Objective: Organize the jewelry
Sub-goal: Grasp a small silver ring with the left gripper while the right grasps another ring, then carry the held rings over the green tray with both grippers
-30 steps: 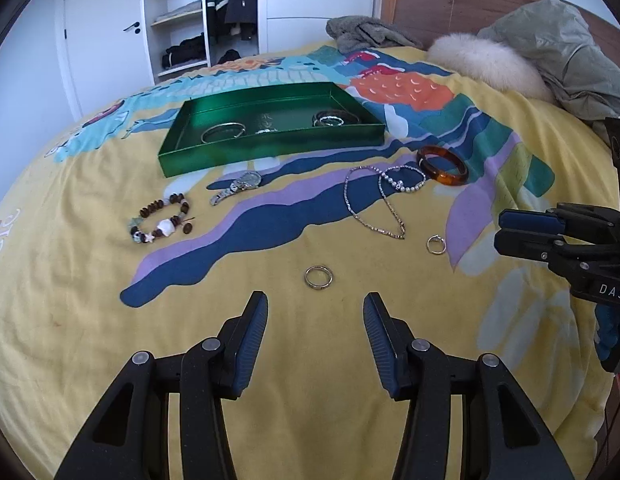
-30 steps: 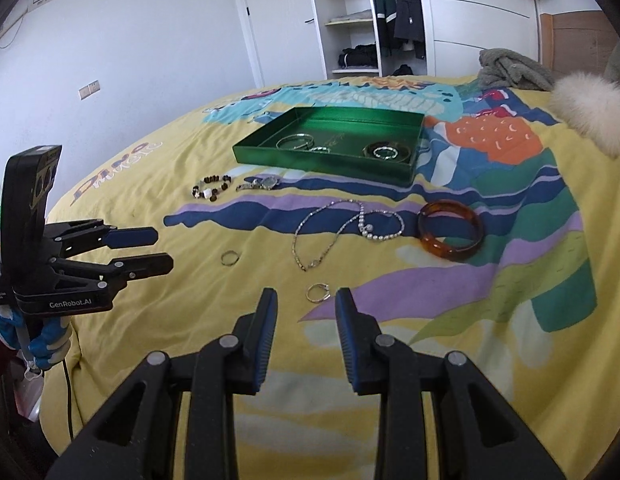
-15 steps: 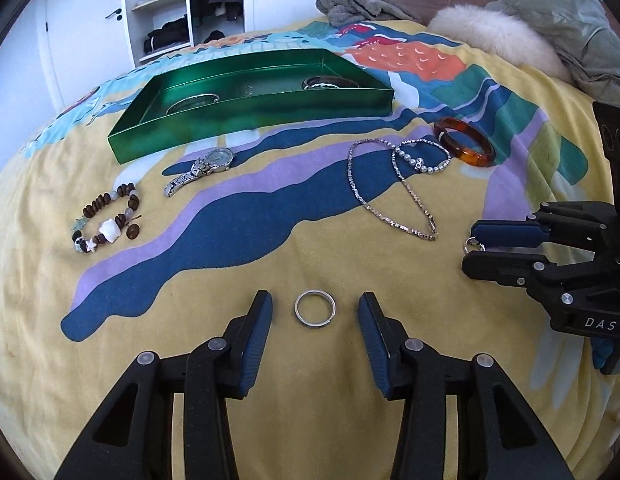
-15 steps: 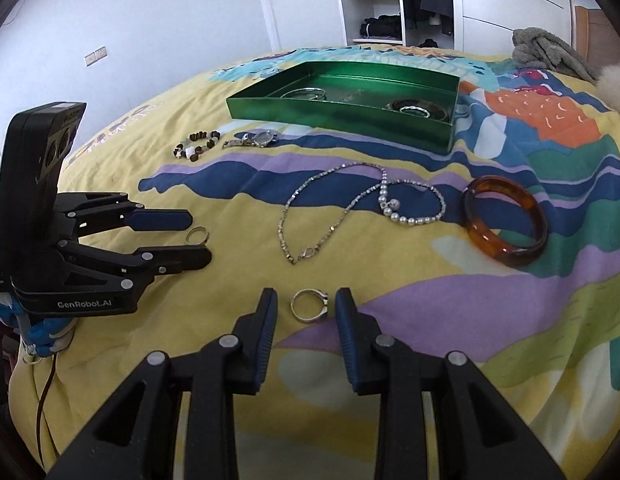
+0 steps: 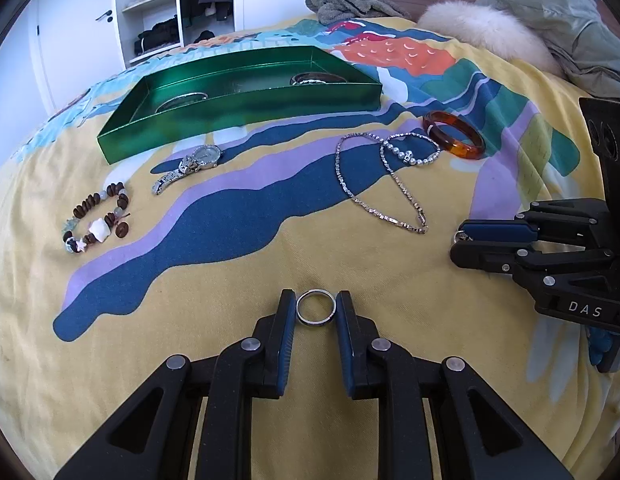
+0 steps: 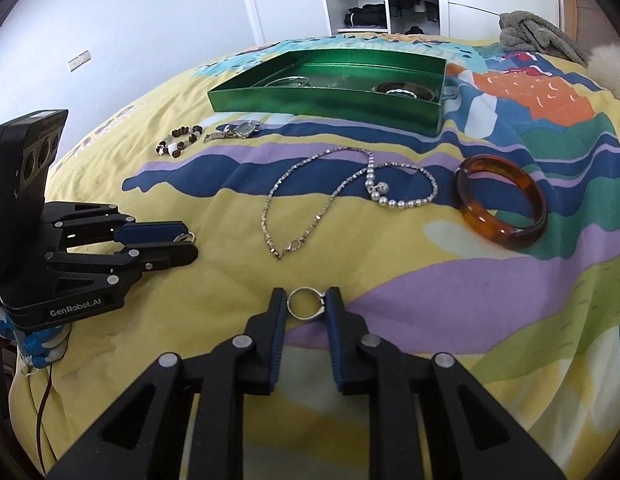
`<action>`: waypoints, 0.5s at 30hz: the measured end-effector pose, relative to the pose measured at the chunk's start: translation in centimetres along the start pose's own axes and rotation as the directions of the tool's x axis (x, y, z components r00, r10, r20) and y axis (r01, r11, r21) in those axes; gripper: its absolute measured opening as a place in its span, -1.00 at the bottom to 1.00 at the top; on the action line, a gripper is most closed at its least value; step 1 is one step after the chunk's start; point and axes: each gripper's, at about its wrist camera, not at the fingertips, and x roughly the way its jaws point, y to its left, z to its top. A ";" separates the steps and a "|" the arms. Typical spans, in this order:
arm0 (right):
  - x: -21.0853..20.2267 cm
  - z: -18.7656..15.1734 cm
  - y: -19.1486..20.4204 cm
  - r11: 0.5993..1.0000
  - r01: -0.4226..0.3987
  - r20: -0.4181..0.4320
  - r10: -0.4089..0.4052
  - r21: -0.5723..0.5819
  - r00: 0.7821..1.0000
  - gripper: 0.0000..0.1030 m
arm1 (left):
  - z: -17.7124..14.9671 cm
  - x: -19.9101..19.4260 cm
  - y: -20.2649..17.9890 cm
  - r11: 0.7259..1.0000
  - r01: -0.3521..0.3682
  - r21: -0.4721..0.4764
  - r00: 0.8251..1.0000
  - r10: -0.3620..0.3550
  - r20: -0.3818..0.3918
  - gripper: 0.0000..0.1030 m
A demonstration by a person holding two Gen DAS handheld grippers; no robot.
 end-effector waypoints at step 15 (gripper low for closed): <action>-2.0 -0.8 1.4 0.997 0.040 0.040 -0.043 0.066 0.998 -0.65 | 0.0 -5.0 -0.2 0.999 -0.051 -0.010 0.997 0.052 0.062 -0.61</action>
